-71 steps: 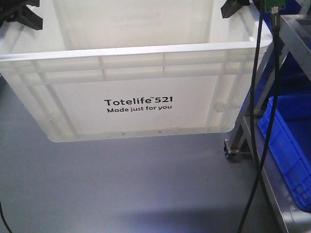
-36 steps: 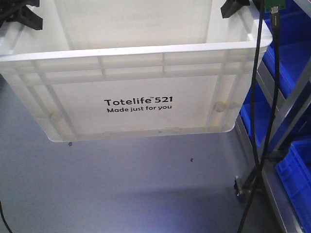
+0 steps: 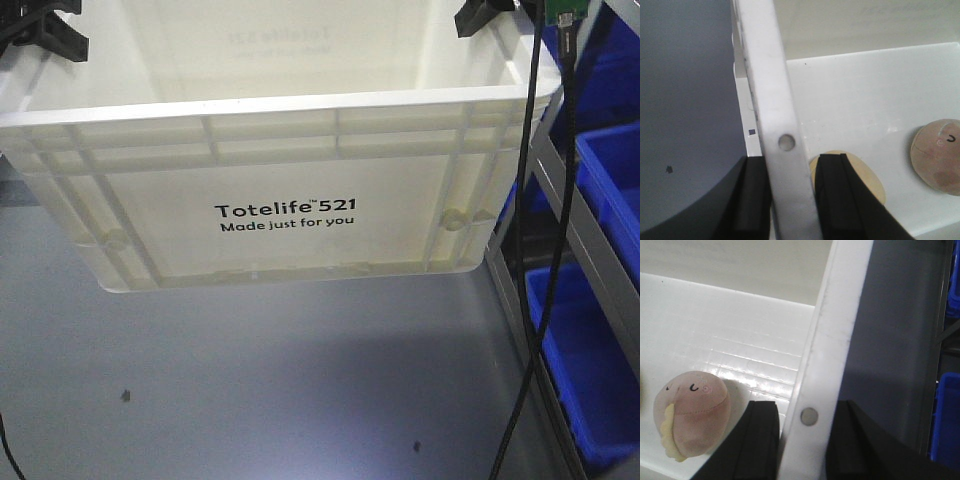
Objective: Place moving items into box and shelve
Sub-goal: 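Keep holding the crate raised as the base turns toward the blue-bin shelf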
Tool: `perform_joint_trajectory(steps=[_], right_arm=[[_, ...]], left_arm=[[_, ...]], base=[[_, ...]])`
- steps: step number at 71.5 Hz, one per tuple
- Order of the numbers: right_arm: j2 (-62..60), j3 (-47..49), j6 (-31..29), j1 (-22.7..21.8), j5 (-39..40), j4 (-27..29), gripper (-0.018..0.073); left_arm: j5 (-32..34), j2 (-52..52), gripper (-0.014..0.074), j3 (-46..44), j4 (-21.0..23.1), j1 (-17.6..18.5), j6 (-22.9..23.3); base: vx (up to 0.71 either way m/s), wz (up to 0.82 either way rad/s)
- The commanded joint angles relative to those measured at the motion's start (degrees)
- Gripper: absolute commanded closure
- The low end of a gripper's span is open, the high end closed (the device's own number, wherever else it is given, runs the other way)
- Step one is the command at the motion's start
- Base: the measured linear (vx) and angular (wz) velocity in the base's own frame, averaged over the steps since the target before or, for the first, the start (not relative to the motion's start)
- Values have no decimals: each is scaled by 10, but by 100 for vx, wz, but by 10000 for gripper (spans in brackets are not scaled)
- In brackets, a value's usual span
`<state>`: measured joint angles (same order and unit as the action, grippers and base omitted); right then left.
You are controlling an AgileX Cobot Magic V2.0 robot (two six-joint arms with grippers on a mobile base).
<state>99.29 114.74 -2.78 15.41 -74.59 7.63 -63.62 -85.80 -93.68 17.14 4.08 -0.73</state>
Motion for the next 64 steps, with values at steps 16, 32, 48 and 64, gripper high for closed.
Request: perform_joint_trajectory(steps=[16, 32, 48, 64], right_arm=[[-38, 25, -21, 14, 43, 94, 570], [-38, 25, -21, 14, 43, 94, 570], [-38, 25, -21, 14, 43, 94, 570], [-38, 25, -21, 14, 43, 94, 570]], left_arm=[[71, 29, 613, -27, 121, 15, -5], [71, 29, 613, -27, 121, 15, -5], [71, 29, 613, -27, 121, 15, -5], [71, 29, 613, -27, 121, 15, -5]], base=[[49, 7], [47, 12], [45, 19], [42, 27]])
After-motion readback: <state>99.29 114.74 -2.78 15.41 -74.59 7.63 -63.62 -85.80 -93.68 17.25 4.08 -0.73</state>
